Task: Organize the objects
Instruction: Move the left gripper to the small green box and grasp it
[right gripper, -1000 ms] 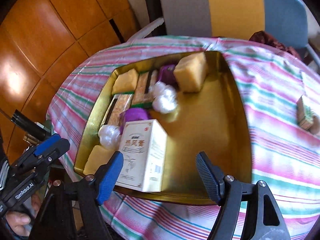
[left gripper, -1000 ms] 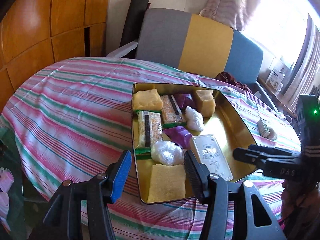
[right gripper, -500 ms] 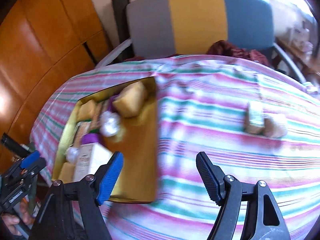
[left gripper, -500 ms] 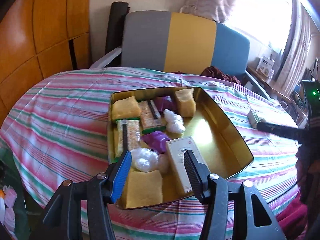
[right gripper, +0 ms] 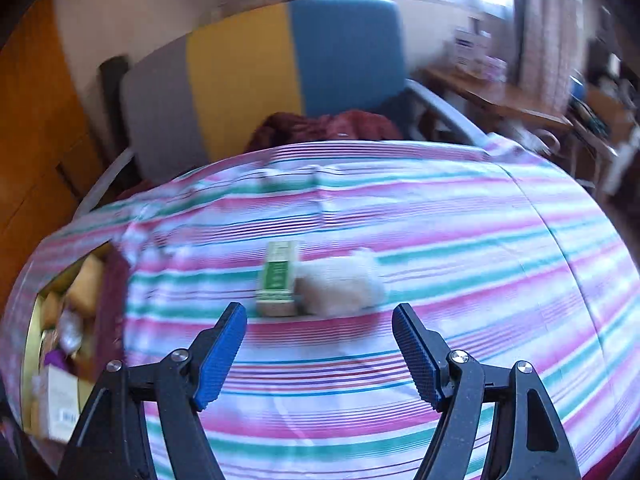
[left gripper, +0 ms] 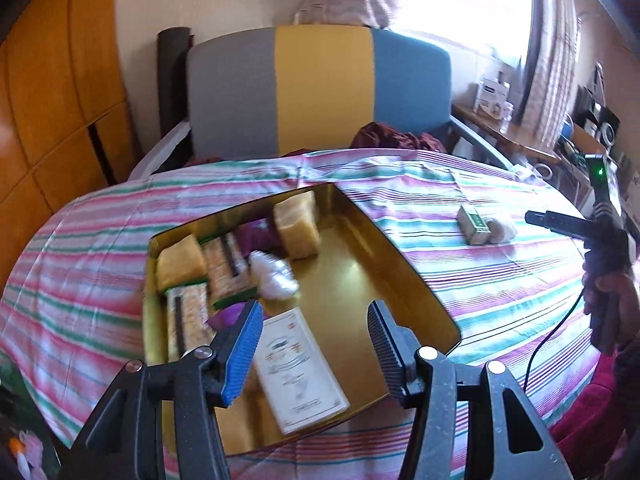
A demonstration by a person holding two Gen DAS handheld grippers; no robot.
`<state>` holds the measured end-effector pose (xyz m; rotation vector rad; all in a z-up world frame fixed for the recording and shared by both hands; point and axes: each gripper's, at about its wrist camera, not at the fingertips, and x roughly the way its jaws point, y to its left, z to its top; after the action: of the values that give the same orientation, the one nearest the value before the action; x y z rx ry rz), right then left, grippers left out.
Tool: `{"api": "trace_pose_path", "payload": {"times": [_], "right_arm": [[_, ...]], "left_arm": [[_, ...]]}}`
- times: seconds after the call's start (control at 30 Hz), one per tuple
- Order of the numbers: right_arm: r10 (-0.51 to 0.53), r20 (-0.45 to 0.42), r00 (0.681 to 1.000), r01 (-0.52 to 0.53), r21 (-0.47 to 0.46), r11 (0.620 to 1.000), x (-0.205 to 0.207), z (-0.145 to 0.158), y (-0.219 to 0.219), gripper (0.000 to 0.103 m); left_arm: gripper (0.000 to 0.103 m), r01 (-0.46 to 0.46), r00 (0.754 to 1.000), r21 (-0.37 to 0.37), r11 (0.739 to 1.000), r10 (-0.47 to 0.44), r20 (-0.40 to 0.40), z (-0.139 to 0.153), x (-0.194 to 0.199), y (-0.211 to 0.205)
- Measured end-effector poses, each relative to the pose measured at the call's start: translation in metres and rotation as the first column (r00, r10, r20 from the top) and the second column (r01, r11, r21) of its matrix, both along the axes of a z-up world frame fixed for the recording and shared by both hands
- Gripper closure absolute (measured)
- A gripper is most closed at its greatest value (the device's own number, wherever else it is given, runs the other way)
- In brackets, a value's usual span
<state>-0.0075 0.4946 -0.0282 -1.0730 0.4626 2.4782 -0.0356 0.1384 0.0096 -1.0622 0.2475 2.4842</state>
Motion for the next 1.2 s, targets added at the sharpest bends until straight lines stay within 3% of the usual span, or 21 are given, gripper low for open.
{"api": "trace_pose_path", "payload": {"times": [0.17,0.73,1.03,1.2], "right_arm": [[-0.145,0.0,0.989,0.145,-0.108,0.984,0.014,-0.014,0.04,0.027],[-0.253,0.002,0.967,0.245,-0.254,0.936,0.034,-0.019,0.065,0.027],[-0.324,-0.015,0.946,0.306,-0.29,0.907,0.046,-0.015,0.077,0.027],[-0.36,-0.022,0.933,0.333,-0.33,0.883,0.052,-0.015,0.085,0.027]], "left_arm": [[0.048,0.048,0.999,-0.022,0.999,-0.048,-0.003,0.001,-0.005,0.032],[0.048,0.187,0.982,-0.073,0.98,-0.186,0.026,-0.01,-0.012,0.126],[0.048,0.233,0.965,-0.029,0.972,-0.227,0.129,-0.029,-0.031,0.18],[0.048,0.278,0.943,0.017,0.96,-0.276,0.183,-0.041,-0.042,0.22]]}}
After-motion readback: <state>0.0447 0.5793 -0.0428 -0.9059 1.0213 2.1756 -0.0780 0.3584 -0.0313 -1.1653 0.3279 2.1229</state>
